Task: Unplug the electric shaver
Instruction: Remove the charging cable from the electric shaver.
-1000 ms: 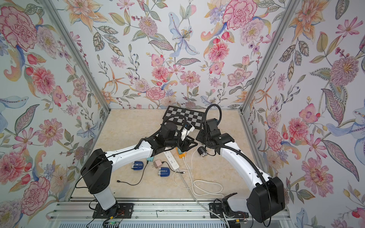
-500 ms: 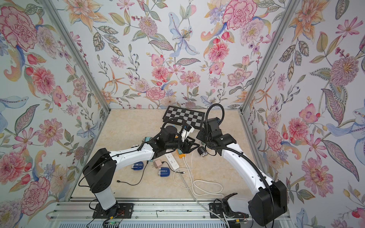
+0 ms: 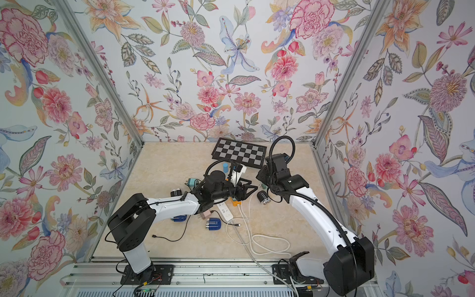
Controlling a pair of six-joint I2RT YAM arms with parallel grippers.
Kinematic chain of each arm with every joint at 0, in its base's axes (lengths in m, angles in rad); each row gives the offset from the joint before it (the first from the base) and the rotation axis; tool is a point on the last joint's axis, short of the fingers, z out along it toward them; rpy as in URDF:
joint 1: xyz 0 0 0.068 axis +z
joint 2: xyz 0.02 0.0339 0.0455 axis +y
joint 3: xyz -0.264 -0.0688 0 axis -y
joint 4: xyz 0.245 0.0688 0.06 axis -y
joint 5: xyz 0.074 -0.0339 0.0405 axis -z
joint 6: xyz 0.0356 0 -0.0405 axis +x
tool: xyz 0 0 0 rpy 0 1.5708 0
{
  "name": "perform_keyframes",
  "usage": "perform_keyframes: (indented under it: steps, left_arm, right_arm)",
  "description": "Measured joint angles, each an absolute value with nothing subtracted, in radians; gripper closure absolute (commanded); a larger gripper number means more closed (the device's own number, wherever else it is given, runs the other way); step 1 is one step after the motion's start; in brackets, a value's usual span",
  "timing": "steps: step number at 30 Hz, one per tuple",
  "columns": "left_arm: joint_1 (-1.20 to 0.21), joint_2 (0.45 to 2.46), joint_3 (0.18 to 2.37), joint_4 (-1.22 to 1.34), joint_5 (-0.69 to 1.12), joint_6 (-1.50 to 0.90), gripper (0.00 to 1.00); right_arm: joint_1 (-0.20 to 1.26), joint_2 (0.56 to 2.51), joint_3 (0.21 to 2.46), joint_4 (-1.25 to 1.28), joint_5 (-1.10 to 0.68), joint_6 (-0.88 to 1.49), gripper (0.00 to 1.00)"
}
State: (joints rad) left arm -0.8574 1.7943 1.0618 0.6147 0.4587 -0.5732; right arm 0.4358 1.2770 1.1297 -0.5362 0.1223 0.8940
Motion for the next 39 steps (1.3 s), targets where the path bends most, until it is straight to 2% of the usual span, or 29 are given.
perform_keyframes:
  steps: [16,25,33,35,39]
  left_arm:
    - [-0.858,1.861,1.085,0.748,0.459,-0.654,0.5]
    - [-0.858,1.891,1.11,0.77,0.422,-0.663,0.6]
    - [-0.859,1.898,1.112,0.796,0.422,-0.672,0.65]
    - [-0.859,1.904,1.113,0.807,0.429,-0.679,0.65]
    - [-0.859,1.909,1.113,0.81,0.44,-0.693,0.54]
  right_arm:
    - [0.469,1.24,1.098,-0.5,0.147,0.971,0.69]
    - [0.493,1.241,1.081,-0.487,0.152,1.008,0.7]
    - [0.496,1.24,1.081,-0.481,0.17,1.028,0.7]
    - [0.496,1.24,1.08,-0.481,0.175,1.031,0.7]
    - [0.496,1.238,1.077,-0.481,0.192,1.036,0.71]
